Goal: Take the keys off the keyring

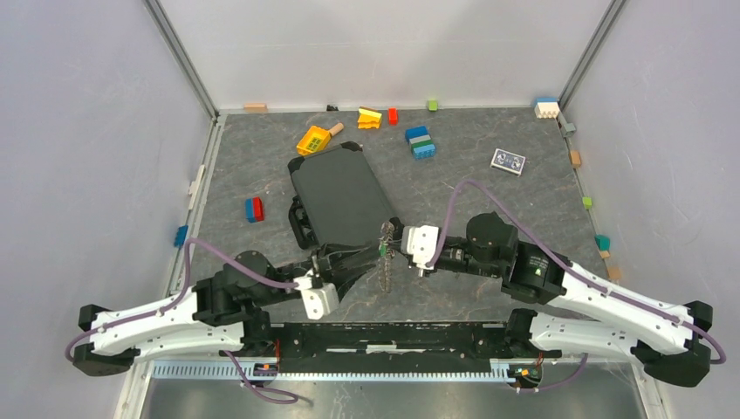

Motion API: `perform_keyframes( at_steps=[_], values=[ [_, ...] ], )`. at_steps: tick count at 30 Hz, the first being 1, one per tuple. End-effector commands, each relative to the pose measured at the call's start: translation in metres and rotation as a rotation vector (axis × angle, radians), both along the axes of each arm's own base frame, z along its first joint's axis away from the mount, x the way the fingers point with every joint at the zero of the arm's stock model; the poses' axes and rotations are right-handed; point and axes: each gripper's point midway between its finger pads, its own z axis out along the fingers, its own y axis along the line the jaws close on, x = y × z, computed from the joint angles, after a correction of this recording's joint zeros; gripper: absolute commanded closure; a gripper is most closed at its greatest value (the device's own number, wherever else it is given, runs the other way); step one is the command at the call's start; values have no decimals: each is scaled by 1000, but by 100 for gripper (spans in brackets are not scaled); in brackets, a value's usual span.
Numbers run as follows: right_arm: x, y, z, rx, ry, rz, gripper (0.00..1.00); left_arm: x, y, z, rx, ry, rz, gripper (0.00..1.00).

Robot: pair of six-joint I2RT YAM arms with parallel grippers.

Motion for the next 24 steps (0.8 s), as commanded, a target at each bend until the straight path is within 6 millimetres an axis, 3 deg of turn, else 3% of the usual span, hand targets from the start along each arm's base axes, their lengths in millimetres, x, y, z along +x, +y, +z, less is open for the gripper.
perform_keyframes(
  at_steps=[1, 12, 24],
  values=[
    [10, -7, 16, -53, -23, -52, 100, 16, -3, -3, 97, -47, 80, 56],
    [13, -3, 15, -103, 6, -64, 100, 35, -21, -5, 135, -15, 160, 58],
    [7, -2, 16, -98, 12, -29, 100, 46, -25, -12, 173, -7, 215, 62]
  ],
)
